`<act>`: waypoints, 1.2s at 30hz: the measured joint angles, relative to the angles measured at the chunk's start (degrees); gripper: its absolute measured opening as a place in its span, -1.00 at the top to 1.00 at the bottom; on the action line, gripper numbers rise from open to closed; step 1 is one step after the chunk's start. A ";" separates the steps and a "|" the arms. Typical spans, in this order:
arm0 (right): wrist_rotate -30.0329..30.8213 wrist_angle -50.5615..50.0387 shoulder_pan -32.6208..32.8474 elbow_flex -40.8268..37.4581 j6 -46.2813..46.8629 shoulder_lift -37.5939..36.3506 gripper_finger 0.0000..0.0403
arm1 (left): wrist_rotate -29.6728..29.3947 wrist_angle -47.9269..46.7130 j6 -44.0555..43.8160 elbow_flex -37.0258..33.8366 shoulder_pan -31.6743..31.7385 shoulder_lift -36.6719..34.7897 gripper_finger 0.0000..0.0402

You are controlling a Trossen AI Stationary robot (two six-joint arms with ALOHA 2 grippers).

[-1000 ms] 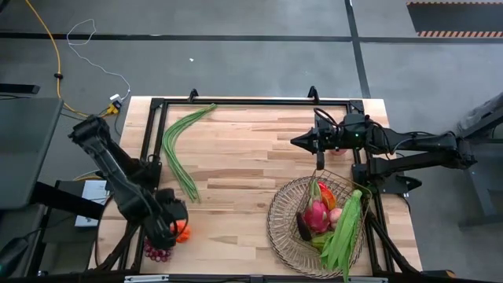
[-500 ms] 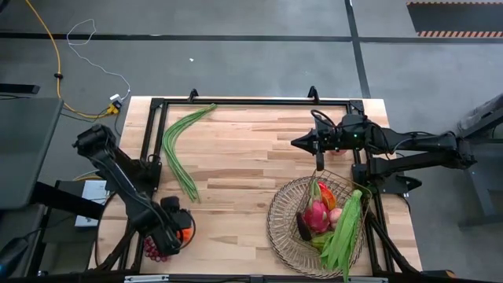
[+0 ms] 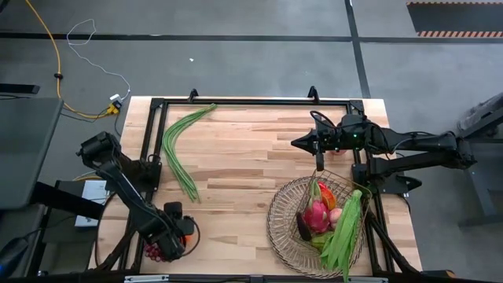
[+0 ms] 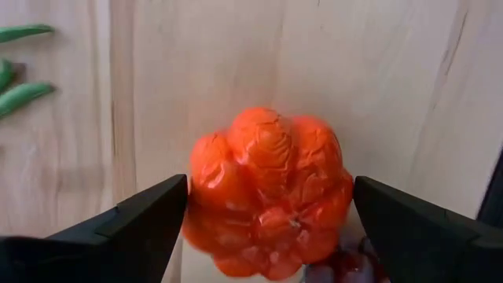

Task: Build produce basket
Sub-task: Put the red bell pepper into the wire basket

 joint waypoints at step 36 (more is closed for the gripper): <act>0.00 -0.17 0.00 -0.01 0.16 -0.02 1.00 | -1.11 -2.12 17.13 0.15 17.16 -19.85 -0.49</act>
